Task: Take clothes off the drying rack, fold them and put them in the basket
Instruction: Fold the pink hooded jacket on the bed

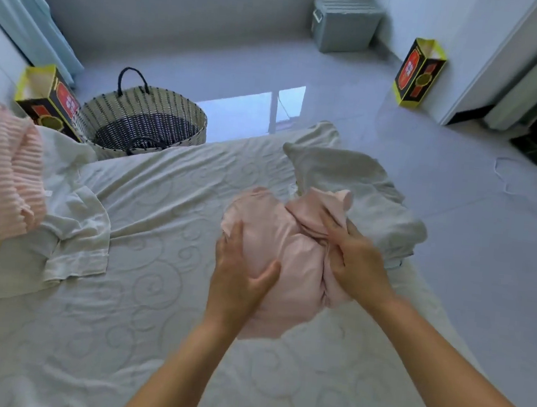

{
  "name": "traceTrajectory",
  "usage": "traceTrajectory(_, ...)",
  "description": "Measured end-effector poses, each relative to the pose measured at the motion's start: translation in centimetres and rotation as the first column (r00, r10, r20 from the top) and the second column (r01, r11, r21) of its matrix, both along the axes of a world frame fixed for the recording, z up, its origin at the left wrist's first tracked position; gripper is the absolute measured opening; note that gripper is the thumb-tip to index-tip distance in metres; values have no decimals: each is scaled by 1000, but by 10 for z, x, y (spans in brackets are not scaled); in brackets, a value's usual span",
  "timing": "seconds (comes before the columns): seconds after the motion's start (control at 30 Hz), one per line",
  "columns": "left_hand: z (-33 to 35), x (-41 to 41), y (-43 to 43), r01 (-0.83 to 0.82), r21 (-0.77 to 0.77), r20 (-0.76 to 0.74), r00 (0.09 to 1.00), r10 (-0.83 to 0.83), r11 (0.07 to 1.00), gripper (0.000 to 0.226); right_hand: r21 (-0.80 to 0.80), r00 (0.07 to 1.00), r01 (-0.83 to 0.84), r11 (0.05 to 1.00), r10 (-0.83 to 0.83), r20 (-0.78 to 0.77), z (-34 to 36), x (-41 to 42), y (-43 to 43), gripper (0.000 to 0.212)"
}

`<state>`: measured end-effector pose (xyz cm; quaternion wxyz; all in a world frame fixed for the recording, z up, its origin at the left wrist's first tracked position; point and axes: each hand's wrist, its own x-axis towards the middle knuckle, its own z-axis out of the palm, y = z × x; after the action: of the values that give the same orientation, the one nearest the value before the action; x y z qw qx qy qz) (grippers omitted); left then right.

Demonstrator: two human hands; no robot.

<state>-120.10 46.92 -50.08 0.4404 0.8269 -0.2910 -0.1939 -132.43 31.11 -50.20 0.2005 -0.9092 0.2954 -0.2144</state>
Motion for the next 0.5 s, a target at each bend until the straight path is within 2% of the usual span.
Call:
traceTrajectory(0.1,25,-9,-72,16,-89,63,998,-10,996,92,-9,996,67,998,-66,57,32,-10,-70,59)
traceTrajectory(0.23,40,-19,-163,2,-140,99,995,12,990,90,55,989,125,991,-128,69,45,-15,-165,60)
traceTrajectory(0.3,33,-21,-196,-34,-151,64,997,44,988,91,113,984,162,980,-169,51,36,-15,-203,58)
traceTrajectory(0.37,12,-17,-220,-74,-156,-34,997,69,985,93,211,983,182,960,-182,-21,14,-13,-233,56)
traceTrajectory(0.43,-17,-15,-231,-58,-66,-146,988,48,996,97,320,983,154,935,-111,-149,-16,-15,-252,57)
traceTrajectory(0.5,-39,-16,-232,-21,128,-230,972,50,992,94,393,949,152,907,-24,-314,-46,-20,-264,60)
